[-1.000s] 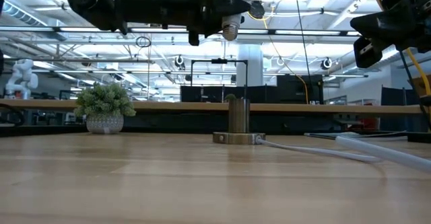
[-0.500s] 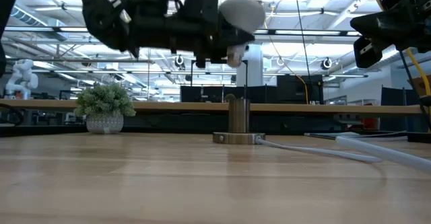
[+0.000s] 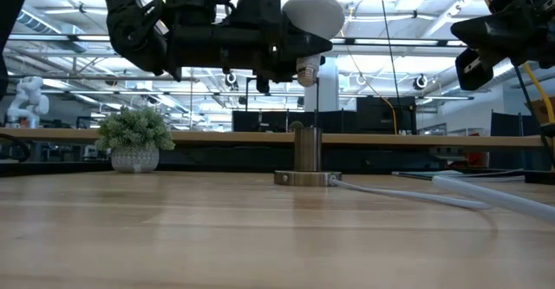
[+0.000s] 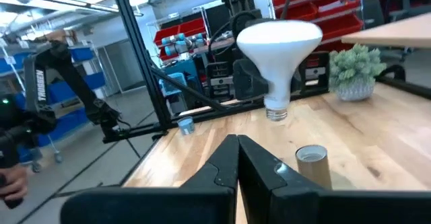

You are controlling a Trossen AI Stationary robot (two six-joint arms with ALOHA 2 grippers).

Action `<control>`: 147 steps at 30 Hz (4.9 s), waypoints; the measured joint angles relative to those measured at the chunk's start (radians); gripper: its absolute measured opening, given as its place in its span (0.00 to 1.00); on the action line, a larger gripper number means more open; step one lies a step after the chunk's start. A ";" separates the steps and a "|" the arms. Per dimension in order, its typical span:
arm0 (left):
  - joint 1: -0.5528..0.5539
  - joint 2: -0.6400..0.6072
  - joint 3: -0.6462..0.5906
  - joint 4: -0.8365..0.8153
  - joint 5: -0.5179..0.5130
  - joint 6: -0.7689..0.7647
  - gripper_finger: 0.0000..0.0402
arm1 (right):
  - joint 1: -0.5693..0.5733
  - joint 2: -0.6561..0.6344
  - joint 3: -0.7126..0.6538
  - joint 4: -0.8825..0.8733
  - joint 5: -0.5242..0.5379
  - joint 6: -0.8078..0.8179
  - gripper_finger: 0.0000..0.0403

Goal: Screw lightbulb
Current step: Insert the lightbulb into the lamp

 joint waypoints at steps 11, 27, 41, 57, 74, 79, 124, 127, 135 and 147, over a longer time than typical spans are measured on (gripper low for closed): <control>0.001 0.000 0.000 -0.081 -0.010 0.060 0.44 | 0.000 0.260 0.023 -0.007 0.078 0.012 0.00; 0.004 0.000 0.000 -0.114 -0.091 -0.003 0.44 | -0.001 0.608 0.191 0.015 0.147 -0.041 0.00; 0.002 0.000 0.000 -0.103 -0.216 0.135 0.45 | -0.002 0.889 0.193 0.266 0.150 -0.039 0.00; 0.000 0.006 0.000 -0.098 -0.137 0.115 0.45 | -0.063 1.205 0.408 0.212 0.157 -0.048 0.00; 0.010 0.130 0.000 0.087 -0.133 0.160 0.45 | -0.194 1.240 0.519 0.017 0.042 -0.085 0.29; 0.018 0.130 0.000 0.053 -0.134 0.160 0.45 | -0.196 1.240 0.518 0.118 0.045 -0.092 0.37; 0.014 0.130 0.000 -0.048 -0.140 0.098 0.45 | -0.198 1.240 0.518 0.270 0.040 -0.153 0.41; 0.006 0.130 0.002 -0.084 -0.140 0.099 0.45 | -0.198 1.240 0.518 0.260 0.044 -0.151 0.41; -0.011 0.130 0.000 -0.051 -0.156 0.139 0.45 | -0.197 1.240 0.518 0.213 0.041 -0.143 0.41; -0.010 0.130 0.000 -0.031 -0.158 0.128 0.45 | -0.197 1.240 0.518 0.187 0.041 -0.154 0.41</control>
